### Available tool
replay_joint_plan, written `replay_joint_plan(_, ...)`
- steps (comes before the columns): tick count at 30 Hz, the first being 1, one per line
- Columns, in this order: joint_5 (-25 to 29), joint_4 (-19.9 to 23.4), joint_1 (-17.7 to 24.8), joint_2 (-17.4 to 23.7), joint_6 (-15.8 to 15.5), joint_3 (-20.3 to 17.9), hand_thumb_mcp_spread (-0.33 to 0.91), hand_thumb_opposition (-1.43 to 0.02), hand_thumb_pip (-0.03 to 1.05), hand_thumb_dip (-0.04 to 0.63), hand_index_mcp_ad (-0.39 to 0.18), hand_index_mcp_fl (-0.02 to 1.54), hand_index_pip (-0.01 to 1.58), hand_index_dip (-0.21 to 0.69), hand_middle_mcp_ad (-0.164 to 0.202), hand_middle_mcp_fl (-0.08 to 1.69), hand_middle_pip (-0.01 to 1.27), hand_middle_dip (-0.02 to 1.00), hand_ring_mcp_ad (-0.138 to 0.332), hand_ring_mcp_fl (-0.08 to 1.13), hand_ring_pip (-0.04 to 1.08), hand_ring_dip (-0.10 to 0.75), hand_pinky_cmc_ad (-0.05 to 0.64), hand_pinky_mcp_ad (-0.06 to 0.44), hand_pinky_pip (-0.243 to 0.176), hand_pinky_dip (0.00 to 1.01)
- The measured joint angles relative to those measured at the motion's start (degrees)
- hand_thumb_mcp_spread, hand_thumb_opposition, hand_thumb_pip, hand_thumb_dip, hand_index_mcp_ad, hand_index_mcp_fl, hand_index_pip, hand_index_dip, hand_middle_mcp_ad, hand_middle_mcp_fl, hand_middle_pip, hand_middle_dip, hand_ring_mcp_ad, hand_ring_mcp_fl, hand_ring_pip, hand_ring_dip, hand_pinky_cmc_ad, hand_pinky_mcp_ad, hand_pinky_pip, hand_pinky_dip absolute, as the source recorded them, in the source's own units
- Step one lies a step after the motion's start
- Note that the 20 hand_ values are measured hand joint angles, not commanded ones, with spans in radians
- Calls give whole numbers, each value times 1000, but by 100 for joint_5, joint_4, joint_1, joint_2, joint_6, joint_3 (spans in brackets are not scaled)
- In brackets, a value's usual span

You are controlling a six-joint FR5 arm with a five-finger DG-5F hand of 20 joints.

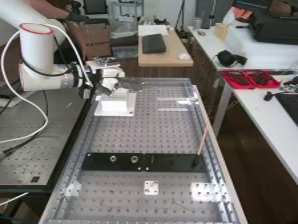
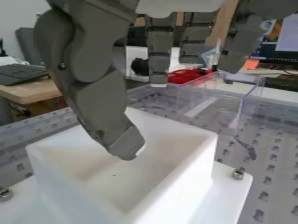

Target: Grab the smaller nut and place it in the white container

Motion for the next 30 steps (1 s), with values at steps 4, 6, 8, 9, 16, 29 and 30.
replay_joint_plan(4, 24, -225, -12, -75, -32, 124, 513, -960, 651, 271, -232, 307, 1304, 339, 66, 239, 120, 250, 106, 14, 101, 119, 325, 279, -10, 145)
replay_joint_plan(6, 30, -336, -38, -127, -39, 199, 469, -929, 651, 271, -227, 145, 1063, 340, 66, 188, 119, 250, 106, 12, 101, 119, 325, 278, -10, 145)
replay_joint_plan(8, 40, -400, -69, -158, -48, 247, 443, -920, 651, 271, -218, 59, 918, 349, 73, 154, 119, 250, 112, 0, 101, 119, 325, 278, -10, 145)
replay_joint_plan(9, 45, -433, -90, -173, -52, 272, 443, -915, 651, 271, -229, 56, 899, 354, 68, 154, 119, 250, 108, 0, 101, 119, 325, 278, -10, 145)
replay_joint_plan(16, 114, -607, -247, -103, -19, 390, 394, -850, 716, 271, -192, -2, 229, 358, 68, 84, 119, 250, 113, 0, 96, 119, 325, 278, -14, 148)
replay_joint_plan(29, 639, -1548, -909, 949, 616, 1471, 337, -805, 716, 271, -182, 24, 119, 356, 65, 84, 119, 250, 113, 0, 94, 119, 325, 278, -14, 150)
replay_joint_plan(30, 752, -1614, -936, 1027, 661, 1581, 319, -803, 709, 271, -182, 37, 119, 356, 65, 86, 119, 250, 113, 0, 91, 119, 325, 279, -14, 150)
